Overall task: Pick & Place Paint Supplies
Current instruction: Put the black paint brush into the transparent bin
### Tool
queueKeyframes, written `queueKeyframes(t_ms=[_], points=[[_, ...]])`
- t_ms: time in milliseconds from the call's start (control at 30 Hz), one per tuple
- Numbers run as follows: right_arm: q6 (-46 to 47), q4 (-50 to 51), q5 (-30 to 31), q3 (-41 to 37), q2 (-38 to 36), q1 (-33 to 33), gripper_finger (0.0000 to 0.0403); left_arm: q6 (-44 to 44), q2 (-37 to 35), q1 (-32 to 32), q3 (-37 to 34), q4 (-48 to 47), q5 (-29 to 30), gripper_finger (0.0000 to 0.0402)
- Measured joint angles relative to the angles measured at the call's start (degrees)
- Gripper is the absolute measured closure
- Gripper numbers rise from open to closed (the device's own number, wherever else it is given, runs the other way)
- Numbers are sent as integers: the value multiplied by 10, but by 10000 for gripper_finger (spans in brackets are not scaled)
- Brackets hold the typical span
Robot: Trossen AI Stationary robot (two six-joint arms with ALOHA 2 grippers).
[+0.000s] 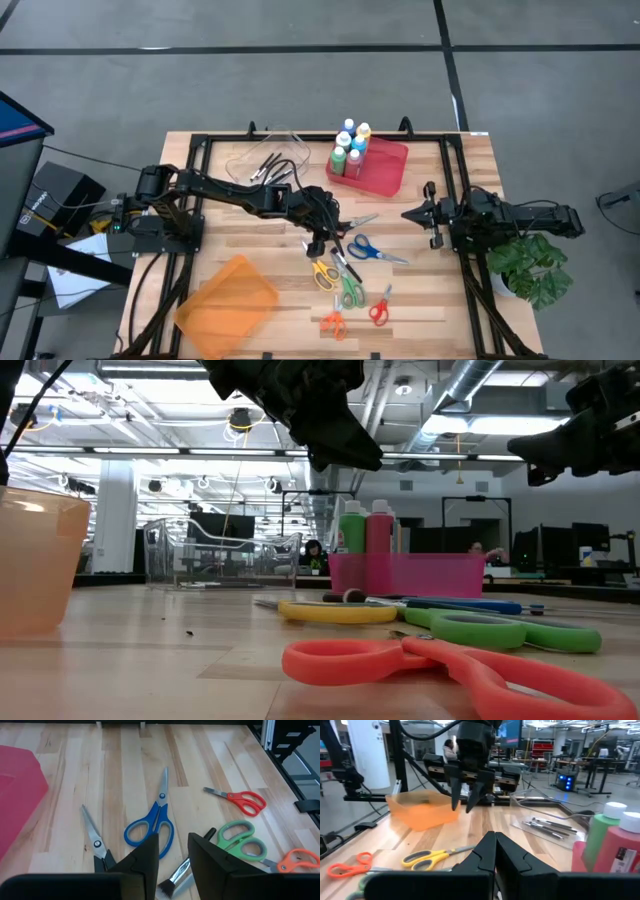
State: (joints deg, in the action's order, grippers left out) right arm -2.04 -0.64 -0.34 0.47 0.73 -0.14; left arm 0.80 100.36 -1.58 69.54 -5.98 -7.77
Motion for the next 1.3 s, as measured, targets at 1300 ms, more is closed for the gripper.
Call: queueKeyframes(t_ms=[1300], points=[[16, 1, 2, 0, 0, -45, 403, 34, 0, 0, 0, 5, 20, 302]])
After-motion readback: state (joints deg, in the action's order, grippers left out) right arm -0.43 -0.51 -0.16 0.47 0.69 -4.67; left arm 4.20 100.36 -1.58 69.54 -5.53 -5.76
